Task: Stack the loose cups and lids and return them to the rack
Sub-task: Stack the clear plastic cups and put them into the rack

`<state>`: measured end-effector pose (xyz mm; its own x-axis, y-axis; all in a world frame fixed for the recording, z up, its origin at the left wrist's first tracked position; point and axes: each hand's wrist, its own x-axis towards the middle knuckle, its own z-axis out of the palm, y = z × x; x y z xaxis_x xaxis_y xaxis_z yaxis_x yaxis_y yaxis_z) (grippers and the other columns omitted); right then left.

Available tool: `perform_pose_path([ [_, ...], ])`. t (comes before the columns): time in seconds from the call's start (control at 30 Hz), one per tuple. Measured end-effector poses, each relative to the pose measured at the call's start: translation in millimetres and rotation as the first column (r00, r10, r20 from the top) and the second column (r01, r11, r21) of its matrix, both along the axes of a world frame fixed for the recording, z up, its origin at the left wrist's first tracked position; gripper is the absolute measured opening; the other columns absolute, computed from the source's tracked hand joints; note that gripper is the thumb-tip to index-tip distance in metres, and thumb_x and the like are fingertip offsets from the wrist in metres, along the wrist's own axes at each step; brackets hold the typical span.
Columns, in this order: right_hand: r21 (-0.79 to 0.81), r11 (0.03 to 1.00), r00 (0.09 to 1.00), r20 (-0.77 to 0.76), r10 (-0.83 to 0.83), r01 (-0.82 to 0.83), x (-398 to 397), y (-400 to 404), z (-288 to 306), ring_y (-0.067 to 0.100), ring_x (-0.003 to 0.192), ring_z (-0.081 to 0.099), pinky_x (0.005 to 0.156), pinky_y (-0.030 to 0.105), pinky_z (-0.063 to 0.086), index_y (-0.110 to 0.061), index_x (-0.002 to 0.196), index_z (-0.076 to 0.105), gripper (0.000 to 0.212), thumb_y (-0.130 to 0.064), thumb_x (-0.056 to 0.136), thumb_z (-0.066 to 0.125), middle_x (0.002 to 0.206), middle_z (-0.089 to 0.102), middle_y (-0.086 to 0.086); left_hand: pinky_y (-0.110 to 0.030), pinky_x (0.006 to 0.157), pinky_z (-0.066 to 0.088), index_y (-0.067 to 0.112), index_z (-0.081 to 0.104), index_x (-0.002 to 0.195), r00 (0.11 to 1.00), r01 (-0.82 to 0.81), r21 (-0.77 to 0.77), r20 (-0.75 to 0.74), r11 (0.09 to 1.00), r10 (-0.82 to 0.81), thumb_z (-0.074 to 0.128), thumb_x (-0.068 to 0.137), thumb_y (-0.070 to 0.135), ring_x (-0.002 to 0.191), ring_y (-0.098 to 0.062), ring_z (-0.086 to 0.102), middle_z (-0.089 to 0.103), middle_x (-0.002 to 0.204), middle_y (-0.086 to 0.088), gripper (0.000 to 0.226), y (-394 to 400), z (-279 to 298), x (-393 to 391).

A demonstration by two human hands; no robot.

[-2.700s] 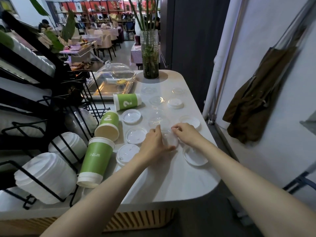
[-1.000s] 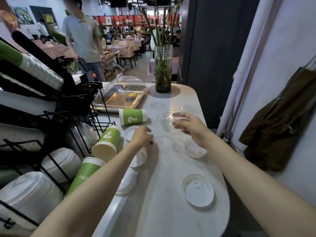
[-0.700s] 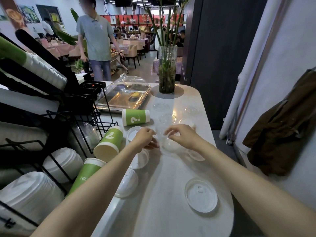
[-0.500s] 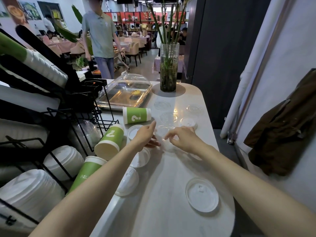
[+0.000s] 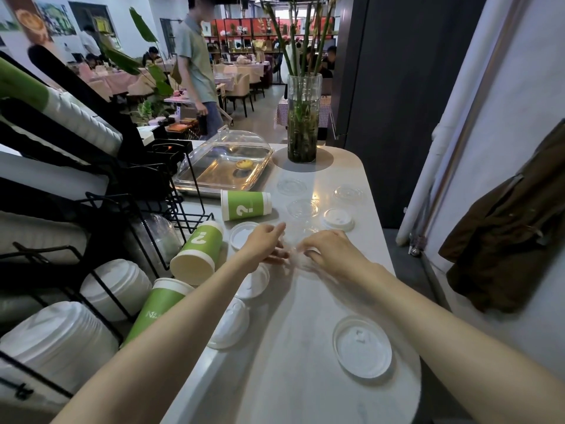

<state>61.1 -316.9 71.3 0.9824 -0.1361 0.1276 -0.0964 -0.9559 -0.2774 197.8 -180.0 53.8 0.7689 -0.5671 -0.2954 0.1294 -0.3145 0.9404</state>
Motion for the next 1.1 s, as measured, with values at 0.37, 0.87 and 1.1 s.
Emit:
perform_pose_path([
  [0.37, 0.811, 0.581, 0.988, 0.137, -0.076, -0.068, 0.0, 8.4, 31.2, 0.014, 0.108, 0.068, 0.097, 0.024, 0.048, -0.007, 0.113, 0.069, 0.019, -0.01, 0.1, 0.055, 0.105, 0.077, 0.007, -0.043, 0.079, 0.063, 0.023, 0.06, 0.139, 0.96, 0.013, -0.31, -0.262, 0.951, -0.098, 0.071, 0.076, 0.074, 0.111, -0.035, 0.073, 0.066, 0.132, -0.017, 0.082, 7.3, 13.8, -11.6],
  [0.87, 0.991, 0.128, 0.985, -0.004, -0.174, 0.027, -4.9, 15.8, 31.9, 0.018, 0.086, 0.072, 0.089, 0.04, 0.047, -0.015, 0.122, 0.066, 0.024, -0.018, 0.102, 0.052, 0.087, 0.075, 0.003, -0.043, 0.085, 0.064, 0.028, 0.066, 0.129, 0.98, -0.009, -0.283, -0.192, 0.959, -0.047, 0.073, 0.08, 0.07, 0.098, -0.024, 0.078, 0.073, 0.118, -0.011, 0.064, 29.9, 12.8, -35.5],
  [1.1, 0.99, 0.119, 0.992, -0.055, -0.115, 0.069, -0.5, 32.4, 17.9, 0.019, 0.082, 0.072, 0.076, 0.032, 0.052, -0.016, 0.118, 0.068, 0.023, -0.025, 0.101, 0.055, 0.083, 0.075, 0.0, -0.032, 0.073, 0.062, 0.018, 0.068, 0.12, 0.981, -0.147, -0.224, -0.161, 0.964, 0.112, 0.068, 0.086, 0.067, 0.071, -0.013, 0.072, 0.07, 0.081, 0.001, 0.059, 58.0, 6.2, -47.1],
])
